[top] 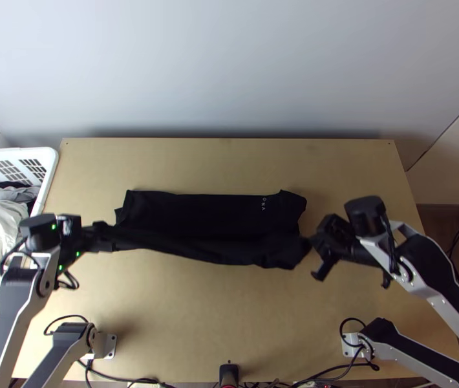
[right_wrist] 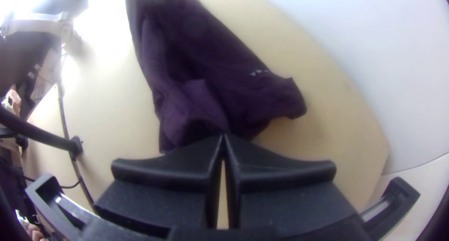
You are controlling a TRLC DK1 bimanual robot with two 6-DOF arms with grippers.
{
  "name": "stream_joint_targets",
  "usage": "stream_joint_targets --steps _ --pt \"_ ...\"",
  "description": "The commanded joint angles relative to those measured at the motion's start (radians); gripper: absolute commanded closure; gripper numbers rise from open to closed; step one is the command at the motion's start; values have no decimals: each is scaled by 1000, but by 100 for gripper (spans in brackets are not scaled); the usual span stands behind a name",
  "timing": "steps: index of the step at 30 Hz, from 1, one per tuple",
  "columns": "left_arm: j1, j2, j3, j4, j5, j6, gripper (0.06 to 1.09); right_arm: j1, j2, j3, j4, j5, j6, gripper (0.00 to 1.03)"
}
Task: Fold the t-shirt
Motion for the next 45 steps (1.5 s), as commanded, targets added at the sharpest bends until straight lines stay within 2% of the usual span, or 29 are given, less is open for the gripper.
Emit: stream_joint_targets --steps 1,14,22,32,39,45 --pt "31 185 86 145 2 -4 105 -91 104 15 168 -1 -24 100" --pt "50 507 241 308 2 -36 105 -197 385 103 348 -4 -59 100" --pt "22 675 294 360 2 -27 105 -254 561 183 361 -14 -105 100" --pt "5 863 394 392 0 -22 105 -310 791 308 391 -12 -119 100" --pt "-2 960 432 407 0 -13 105 -307 917 387 391 -14 -81 100" --pt "-16 1026 449 410 -1 -22 105 -314 963 396 401 -12 0 100"
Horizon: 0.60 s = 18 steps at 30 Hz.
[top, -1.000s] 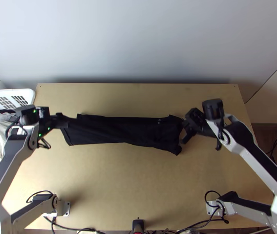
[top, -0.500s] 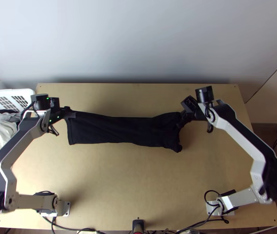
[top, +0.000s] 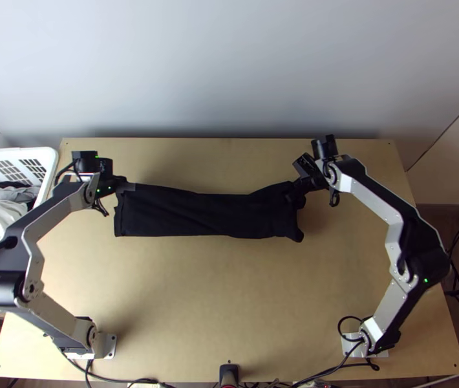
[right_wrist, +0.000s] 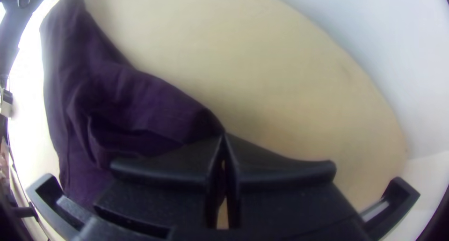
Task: Fold the t-shirt
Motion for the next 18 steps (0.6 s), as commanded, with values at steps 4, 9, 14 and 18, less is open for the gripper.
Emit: stream_joint_targets --steps 4,9,14,18 --pt "-13 62 25 -5 0 -12 105 -6 36 42 7 2 94 91" --pt "-5 -24 22 -94 1 -26 72 -5 -50 54 -5 1 145 31" --pt "2 -146 -5 -189 -3 -39 11 7 -138 77 -56 -25 171 4" --pt "4 -257 -45 -256 -2 -47 11 55 -218 74 -96 -47 200 4"
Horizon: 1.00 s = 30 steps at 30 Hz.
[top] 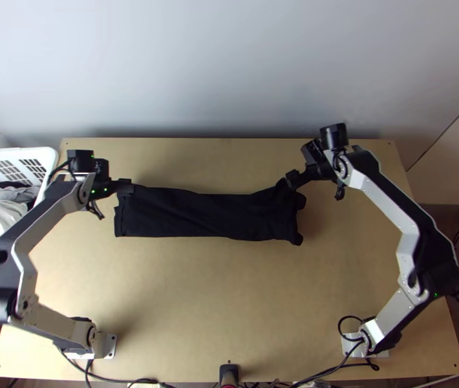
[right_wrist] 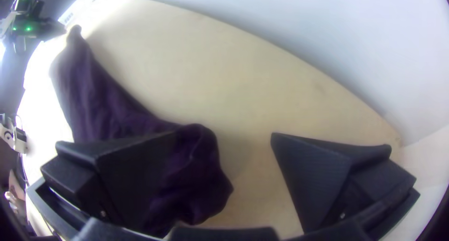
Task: Fold the t-shirt
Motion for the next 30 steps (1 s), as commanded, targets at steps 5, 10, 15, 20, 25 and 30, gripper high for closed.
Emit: stream_joint_targets --steps 5,10,15,20,25,30 --pt "3 -264 -148 -124 0 -18 11 140 -192 -25 -98 -49 78 4" --pt "5 -296 -228 -119 -3 -18 11 208 -231 -57 -132 -77 114 4" --pt "0 -256 -229 -108 -3 -15 11 252 -237 -106 -130 -86 118 4" --pt "-3 -186 -225 -107 -6 -25 11 308 -235 -129 -130 -86 112 4" --pt "-10 -132 -194 -105 -6 -34 11 344 -217 -152 -129 -85 109 4" --pt "-15 -100 -157 -111 -6 -44 11 352 -203 -168 -126 -85 109 4"
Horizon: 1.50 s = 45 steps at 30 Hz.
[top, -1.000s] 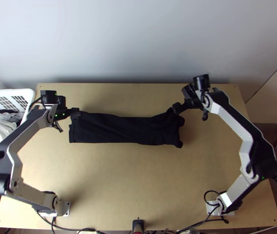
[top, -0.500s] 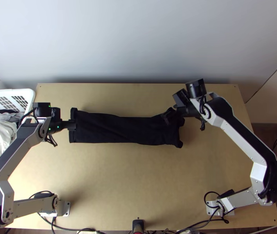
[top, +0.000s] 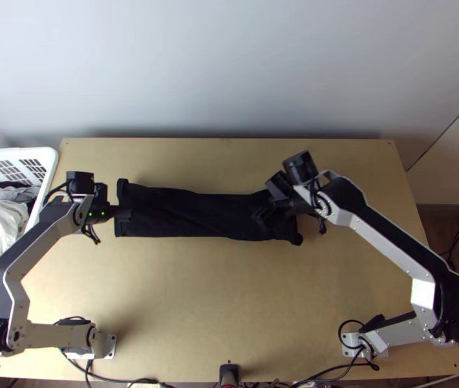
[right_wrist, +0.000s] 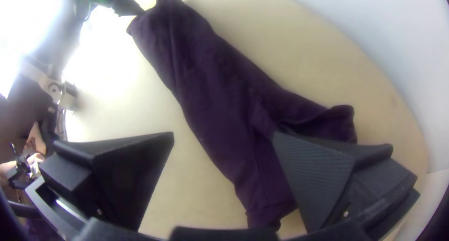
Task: Fold the t-shirt
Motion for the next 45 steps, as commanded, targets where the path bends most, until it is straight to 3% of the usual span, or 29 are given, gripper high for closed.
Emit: stream_joint_targets --steps 1,22,27,32,36,39,45 --pt "-8 52 37 -5 2 -9 11 29 16 -25 4 1 -2 4" --pt "-47 209 85 18 2 -9 11 70 112 33 13 1 -11 5" --pt "-53 235 91 13 2 -11 20 70 131 42 13 1 -13 5" --pt "-53 256 94 7 3 -11 42 70 149 58 13 1 -13 5" --pt "-55 255 94 7 3 -11 80 72 172 65 13 1 -14 5" --pt "-58 235 95 10 3 -12 102 72 197 62 13 1 -20 5" --pt "-70 140 111 4 11 -14 105 72 243 24 48 1 -23 5"
